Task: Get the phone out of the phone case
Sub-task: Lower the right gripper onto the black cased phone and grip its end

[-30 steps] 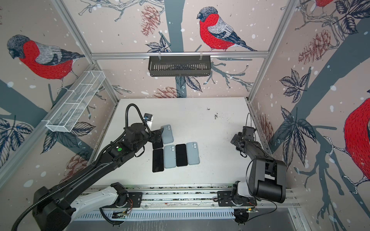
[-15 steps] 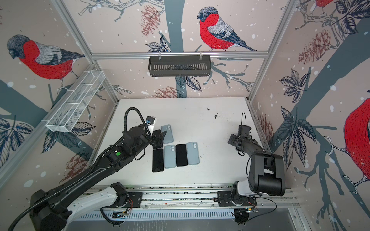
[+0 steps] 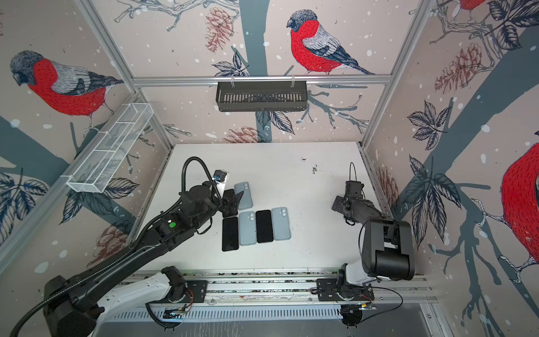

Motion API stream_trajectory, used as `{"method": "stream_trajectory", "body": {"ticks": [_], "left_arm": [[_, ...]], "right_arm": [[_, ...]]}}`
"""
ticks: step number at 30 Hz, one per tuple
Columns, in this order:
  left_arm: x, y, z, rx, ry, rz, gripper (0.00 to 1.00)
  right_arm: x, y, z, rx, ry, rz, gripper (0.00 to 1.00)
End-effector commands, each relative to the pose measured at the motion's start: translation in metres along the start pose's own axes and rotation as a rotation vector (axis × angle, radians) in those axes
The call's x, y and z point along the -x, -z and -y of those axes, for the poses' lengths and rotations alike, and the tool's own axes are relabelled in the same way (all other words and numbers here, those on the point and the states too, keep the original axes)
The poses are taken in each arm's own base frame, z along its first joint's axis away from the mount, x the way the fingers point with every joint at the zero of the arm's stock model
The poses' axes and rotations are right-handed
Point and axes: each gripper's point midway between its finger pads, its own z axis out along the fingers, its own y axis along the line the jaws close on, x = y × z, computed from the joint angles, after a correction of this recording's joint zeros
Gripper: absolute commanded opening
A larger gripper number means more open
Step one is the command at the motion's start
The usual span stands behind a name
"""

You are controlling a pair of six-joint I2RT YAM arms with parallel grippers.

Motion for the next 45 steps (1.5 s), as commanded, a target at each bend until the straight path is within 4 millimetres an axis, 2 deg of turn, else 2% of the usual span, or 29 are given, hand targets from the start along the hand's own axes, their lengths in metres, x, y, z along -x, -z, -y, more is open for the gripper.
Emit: {"method": "stream_trajectory", "body": {"ticks": [1,5,9,13,17,21,32,45], "left_arm": [[0.004,0.001,0.0,0.013,-0.015,0.006,0.99],[0.004,0.003,0.001,0.012,-0.008,0.001,0.99],[0.007,0.005,0.001,0.009,0.0,0.006,0.99],[0.008,0.006,0.001,0.009,0.007,0.002,0.99],[0.008,0.007,0.0,0.013,0.011,0.001,0.99],[0.009,0.009,-0.001,0.015,0.013,0.007,0.99],[0.009,0.01,-0.002,0.018,0.014,0.013,0.99],[0.008,0.008,0.0,0.009,0.015,0.007,0.99]], "right_arm": [[0.002,0.003,0.014,-0.076,-0.024,0.015,0.98],[0.005,0.001,0.026,-0.107,-0.053,0.024,1.0],[0.002,-0.011,0.031,-0.1,-0.074,-0.016,1.0],[-0.006,-0.027,0.016,-0.028,-0.042,-0.087,1.0],[-0.014,-0.033,0.004,0.04,-0.027,-0.119,0.97],[-0.016,-0.028,-0.013,0.092,0.005,-0.119,0.93],[-0.031,-0.02,-0.033,0.125,0.071,-0.171,0.85],[-0.038,-0.019,-0.036,0.133,0.061,-0.189,0.67]]}}
